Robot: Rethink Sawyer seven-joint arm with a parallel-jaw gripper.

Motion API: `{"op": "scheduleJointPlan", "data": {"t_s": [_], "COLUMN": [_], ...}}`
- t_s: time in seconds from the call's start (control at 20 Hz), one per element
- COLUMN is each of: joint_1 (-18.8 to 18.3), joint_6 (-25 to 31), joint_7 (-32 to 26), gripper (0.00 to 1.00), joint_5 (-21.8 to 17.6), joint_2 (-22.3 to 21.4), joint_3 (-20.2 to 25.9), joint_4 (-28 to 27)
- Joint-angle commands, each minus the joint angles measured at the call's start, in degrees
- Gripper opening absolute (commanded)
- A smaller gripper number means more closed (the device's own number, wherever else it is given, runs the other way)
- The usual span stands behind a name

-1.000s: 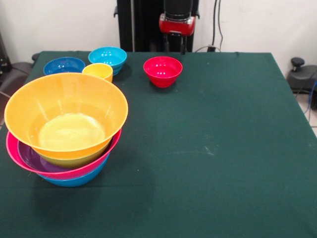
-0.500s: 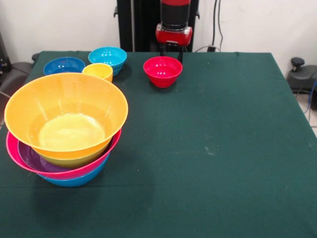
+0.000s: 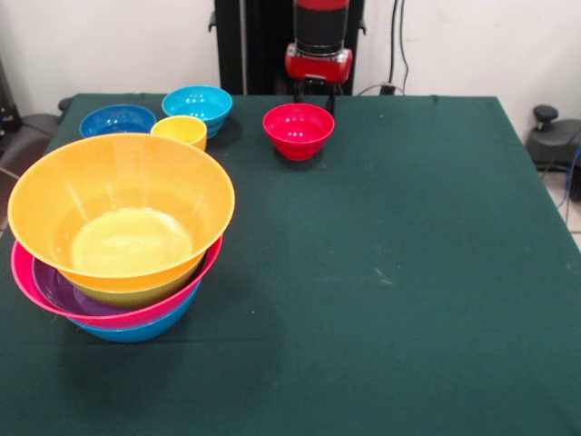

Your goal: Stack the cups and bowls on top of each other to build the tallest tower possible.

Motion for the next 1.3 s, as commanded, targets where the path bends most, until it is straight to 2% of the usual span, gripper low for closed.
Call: {"op": "scheduleJointPlan", "data": {"t_s": [0.05,0.2,0.35,0.7,1.05,1.3], "joint_1": [2.9,3.8,4.1,3.6,3.4,3.2], "joint_6": [0.2,3.9,5.7,6.2,9.0,8.5], "joint_7": [10.8,10.2,9.3,8.7,7.9,8.0], "gripper": [1.00,1.00,1.00,1.00,1.00,1.00], "joint_5": [7.2,8.3,8.8,9.1,9.0,8.7], "joint_2": [-0.8,-4.9,-6.5,-6.7,-10.2,-9.3], "joint_3": [6.0,5.8,5.9,6.9,7.2,7.5], "joint_4": [-7.4,-5.1,-5.0,-5.7,-4.8,-5.9]}}
